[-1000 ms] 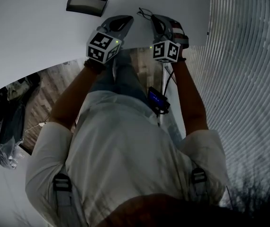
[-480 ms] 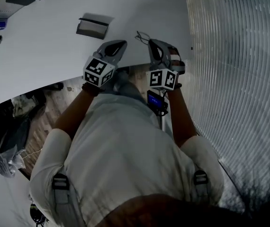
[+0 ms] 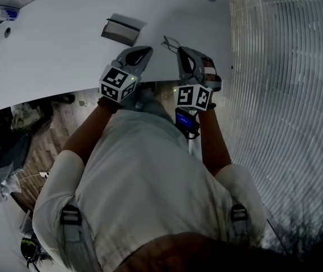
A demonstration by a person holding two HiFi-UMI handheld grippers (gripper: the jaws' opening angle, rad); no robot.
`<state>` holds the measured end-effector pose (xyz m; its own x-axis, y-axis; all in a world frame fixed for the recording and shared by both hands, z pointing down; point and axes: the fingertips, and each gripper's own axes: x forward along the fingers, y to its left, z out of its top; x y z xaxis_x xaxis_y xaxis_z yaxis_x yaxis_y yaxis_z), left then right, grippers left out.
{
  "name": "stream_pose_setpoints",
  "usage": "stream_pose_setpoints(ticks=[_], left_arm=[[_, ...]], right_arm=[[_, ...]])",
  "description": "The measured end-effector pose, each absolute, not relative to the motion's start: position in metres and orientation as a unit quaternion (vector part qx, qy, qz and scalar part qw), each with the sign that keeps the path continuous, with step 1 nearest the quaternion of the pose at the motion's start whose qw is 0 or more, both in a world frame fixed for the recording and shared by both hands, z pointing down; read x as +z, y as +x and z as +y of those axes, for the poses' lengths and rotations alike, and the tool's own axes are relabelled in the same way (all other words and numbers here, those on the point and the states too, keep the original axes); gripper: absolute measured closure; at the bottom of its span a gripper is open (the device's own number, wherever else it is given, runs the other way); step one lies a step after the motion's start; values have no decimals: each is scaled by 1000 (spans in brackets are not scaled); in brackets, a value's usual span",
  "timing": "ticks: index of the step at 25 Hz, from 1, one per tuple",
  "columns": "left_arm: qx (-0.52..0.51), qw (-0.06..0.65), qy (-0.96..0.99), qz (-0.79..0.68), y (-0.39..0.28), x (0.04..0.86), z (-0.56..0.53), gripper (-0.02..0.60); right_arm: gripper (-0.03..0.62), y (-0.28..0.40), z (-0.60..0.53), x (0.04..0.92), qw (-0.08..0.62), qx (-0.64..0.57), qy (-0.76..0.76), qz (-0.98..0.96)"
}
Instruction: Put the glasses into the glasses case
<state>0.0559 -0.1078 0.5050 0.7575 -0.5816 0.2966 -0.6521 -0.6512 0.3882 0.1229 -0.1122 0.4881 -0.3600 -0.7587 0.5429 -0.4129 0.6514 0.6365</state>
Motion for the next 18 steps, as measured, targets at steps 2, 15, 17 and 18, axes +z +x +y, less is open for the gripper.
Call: stream_pose_setpoints(ticks=[2,15,17,18], left_arm=[[72,241,901,-354,41,506,-109,580],[52,242,845,-474,-72,505,-94,580],[49,243,837,-487,-86,505,-90,580],[47,243,834,-493,-92,505,-88,580]], right_arm=[[576,107,-115,489,425,-205,356,-807],[576,-11,-113,489,379,-248,252,-855],[577,-27,-110,488,373,-252,239,-860],[576,-34,-108,489,371,-254,233,-862]])
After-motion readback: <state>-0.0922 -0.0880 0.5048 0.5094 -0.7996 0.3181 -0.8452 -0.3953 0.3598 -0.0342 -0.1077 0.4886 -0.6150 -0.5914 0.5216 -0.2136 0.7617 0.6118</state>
